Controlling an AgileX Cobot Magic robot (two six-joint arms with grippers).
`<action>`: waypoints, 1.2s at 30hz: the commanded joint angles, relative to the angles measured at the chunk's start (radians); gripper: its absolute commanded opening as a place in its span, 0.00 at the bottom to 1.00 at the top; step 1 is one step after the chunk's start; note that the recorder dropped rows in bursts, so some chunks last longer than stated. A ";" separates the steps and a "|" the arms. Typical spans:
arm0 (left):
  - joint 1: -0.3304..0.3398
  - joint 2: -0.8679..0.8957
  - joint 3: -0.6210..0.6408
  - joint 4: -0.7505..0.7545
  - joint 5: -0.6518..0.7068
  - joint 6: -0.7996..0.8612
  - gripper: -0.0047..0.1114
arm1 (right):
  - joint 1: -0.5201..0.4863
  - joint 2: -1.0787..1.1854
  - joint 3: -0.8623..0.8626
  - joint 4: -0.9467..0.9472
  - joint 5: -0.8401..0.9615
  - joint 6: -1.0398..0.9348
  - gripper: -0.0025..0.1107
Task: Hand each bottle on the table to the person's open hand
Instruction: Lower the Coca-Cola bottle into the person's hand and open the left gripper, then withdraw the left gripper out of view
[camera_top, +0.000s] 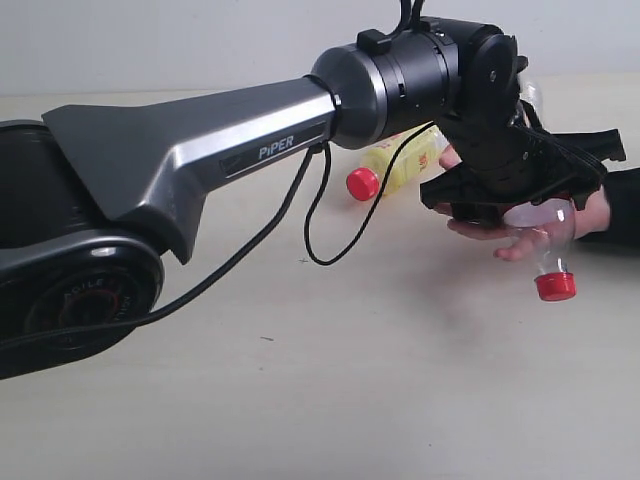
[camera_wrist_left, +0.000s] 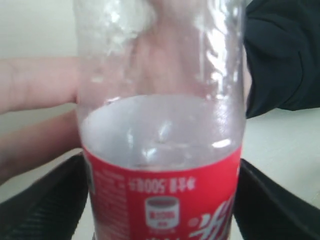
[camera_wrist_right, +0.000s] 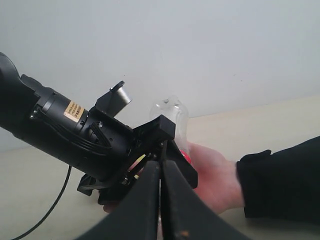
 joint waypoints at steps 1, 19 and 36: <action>0.004 -0.010 -0.004 0.000 -0.009 0.008 0.68 | -0.004 -0.007 0.005 -0.002 -0.005 -0.003 0.03; 0.009 -0.071 -0.004 0.000 -0.010 0.030 0.68 | -0.004 -0.007 0.005 -0.002 -0.005 -0.001 0.03; 0.040 -0.326 -0.004 0.009 0.135 0.202 0.13 | -0.004 -0.007 0.005 -0.002 -0.005 -0.004 0.03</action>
